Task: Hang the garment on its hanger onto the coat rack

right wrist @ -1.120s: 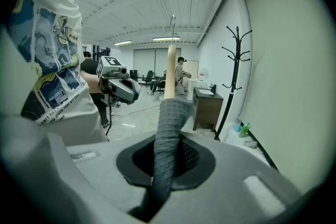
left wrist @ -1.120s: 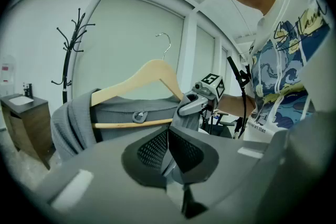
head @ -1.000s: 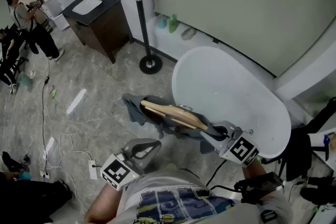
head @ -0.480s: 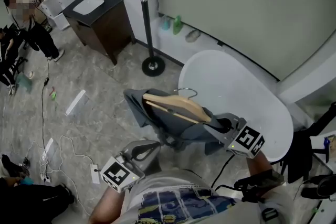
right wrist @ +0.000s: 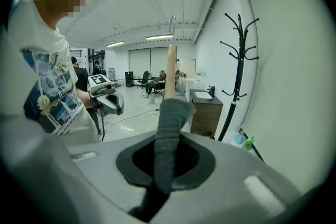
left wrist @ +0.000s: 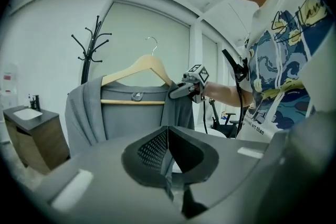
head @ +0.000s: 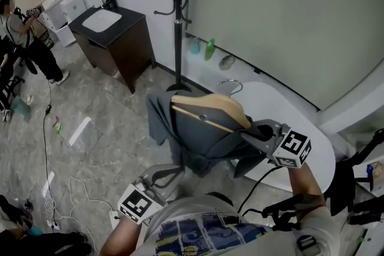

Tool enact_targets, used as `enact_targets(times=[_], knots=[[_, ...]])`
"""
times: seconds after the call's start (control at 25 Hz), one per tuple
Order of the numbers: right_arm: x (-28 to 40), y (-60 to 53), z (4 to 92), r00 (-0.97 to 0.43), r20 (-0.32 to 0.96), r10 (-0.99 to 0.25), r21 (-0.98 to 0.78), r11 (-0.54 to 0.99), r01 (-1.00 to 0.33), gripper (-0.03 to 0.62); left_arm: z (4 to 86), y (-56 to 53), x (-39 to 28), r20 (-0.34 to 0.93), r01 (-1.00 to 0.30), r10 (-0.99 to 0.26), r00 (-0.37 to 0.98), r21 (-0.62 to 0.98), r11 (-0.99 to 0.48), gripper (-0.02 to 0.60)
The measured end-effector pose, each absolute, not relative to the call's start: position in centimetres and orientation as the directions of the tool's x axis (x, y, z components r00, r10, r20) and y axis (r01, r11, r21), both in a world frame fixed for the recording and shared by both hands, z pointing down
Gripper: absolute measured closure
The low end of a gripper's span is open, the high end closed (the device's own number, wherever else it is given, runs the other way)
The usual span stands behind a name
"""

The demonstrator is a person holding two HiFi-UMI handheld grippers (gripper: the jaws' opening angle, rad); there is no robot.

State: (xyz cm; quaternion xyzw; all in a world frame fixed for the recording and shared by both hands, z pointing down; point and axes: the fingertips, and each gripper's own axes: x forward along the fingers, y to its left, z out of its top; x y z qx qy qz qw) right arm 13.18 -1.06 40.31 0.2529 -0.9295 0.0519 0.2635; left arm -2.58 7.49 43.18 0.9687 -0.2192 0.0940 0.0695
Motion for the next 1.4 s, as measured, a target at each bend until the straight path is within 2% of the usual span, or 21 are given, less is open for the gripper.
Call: enact_targets(times=[0.4, 0.68, 0.96, 1.12, 1.4], knots=[[6.8, -16.1, 35.1, -0.748, 0.446, -0.492, 0.113, 0.86, -0.498, 0.576, 43.5, 0.7, -8.4, 0.178, -0.46, -0.441, 0.88, 0.084, -0.884, 0.574], [5.5, -28.8, 31.1, -0.767, 0.425, -0.481, 0.117, 0.869, -0.48, 0.576, 42.4, -6.7, -10.3, 0.17, -0.542, -0.524, 0.835, 0.082, -0.837, 0.574], [4.4, -40.2, 29.0, -0.77, 0.44, -0.462, 0.115, 0.879, -0.462, 0.576, 41.1, -13.5, -10.6, 0.16, -0.598, -0.583, 0.797, 0.065, -0.799, 0.574], [4.3, -45.5, 29.7, -0.761, 0.472, -0.446, 0.099, 0.884, -0.456, 0.576, 41.4, -16.1, -9.6, 0.158, -0.617, -0.6, 0.785, 0.109, -0.779, 0.574], [4.5, -53.7, 32.0, -0.746, 0.501, -0.439, 0.084, 0.882, -0.463, 0.576, 41.0, -21.1, -8.4, 0.169, -0.637, -0.62, 0.767, 0.081, -0.766, 0.573]])
